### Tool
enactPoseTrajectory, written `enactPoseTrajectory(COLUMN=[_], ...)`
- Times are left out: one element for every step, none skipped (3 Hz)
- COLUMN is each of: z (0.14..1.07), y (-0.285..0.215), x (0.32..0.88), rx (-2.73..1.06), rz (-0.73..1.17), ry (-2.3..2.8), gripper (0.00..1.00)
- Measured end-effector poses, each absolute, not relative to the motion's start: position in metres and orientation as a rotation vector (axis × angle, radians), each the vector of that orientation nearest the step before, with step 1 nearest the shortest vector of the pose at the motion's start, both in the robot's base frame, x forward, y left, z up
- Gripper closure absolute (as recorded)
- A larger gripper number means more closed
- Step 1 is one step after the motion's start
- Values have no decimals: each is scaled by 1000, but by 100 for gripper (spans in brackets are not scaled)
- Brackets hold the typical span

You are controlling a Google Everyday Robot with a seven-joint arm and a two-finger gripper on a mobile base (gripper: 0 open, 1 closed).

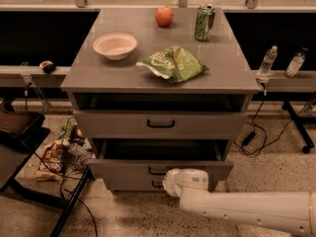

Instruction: Close middle drawer

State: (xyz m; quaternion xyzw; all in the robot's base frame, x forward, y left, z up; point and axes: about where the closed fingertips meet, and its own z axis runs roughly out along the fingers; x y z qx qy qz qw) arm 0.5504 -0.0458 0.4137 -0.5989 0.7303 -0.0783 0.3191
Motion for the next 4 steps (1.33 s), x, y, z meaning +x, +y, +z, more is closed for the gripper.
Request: enactPoseTrajectory(z=[415,415,415,415], y=[-45,-45,-45,-45], x=[553,553,553,553], rx=[-1572,-1572,-1572,-1572], rz=[-208,-208,-208,-208], ry=[1919,1919,1919,1919], gripper=[81,58,34,11])
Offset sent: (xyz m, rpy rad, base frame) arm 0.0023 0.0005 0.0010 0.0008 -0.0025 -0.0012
